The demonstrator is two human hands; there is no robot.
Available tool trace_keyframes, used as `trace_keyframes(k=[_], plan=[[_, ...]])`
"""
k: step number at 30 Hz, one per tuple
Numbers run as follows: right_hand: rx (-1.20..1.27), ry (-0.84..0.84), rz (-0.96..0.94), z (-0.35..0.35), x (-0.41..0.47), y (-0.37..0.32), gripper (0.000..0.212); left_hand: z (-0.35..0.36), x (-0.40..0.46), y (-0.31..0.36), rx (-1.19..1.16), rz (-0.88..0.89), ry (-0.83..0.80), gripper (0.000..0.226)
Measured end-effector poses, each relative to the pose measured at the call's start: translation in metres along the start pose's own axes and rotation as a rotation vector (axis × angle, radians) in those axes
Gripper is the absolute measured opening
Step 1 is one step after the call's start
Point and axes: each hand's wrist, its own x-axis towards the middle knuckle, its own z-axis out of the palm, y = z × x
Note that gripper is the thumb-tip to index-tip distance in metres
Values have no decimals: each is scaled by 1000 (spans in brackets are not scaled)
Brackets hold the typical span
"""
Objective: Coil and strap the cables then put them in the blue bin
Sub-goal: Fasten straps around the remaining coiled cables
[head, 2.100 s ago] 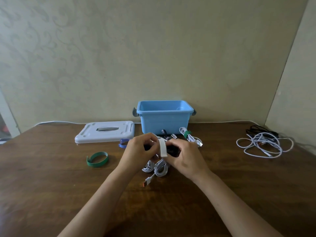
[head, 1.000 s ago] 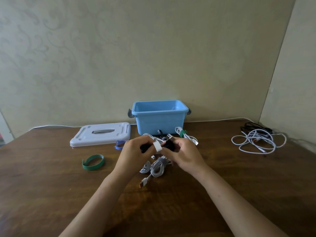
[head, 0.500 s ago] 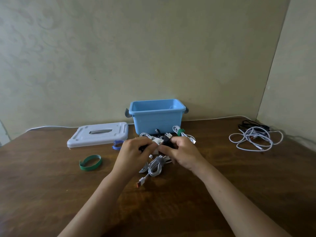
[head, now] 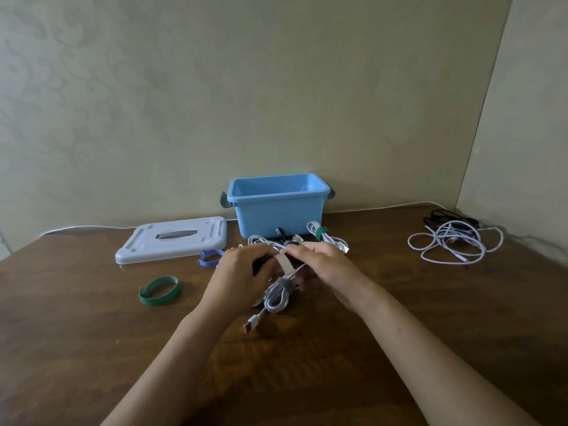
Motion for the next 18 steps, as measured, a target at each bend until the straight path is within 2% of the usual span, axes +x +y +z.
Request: trace_keyframes(k=[1,4,5,7,9,12,18], plan=[[-33,-13,-23,0,0,-1,31,0,0,-1,-40,-46,2,12],[-132,-39,-101,-3,0,1,74,-1,2,-6,-141,-162,21,11],[-168,-47,-149,-2,-1,3,72,-2,3,-7,-168,-195,24,12],[-253,-35,-266,2,-1,5,44,-3,4,-6,-214,-236,25,14],[-350,40,-346,3,0,8,28,-3,4,-4,-223,-239,18,14],[-472,151,-399,0,5,14,45,-2,4,-4,-199,-231,28,19],[-594,165,-342,-3,0,11,36,-1,1,-2,-78,-46,83,15]])
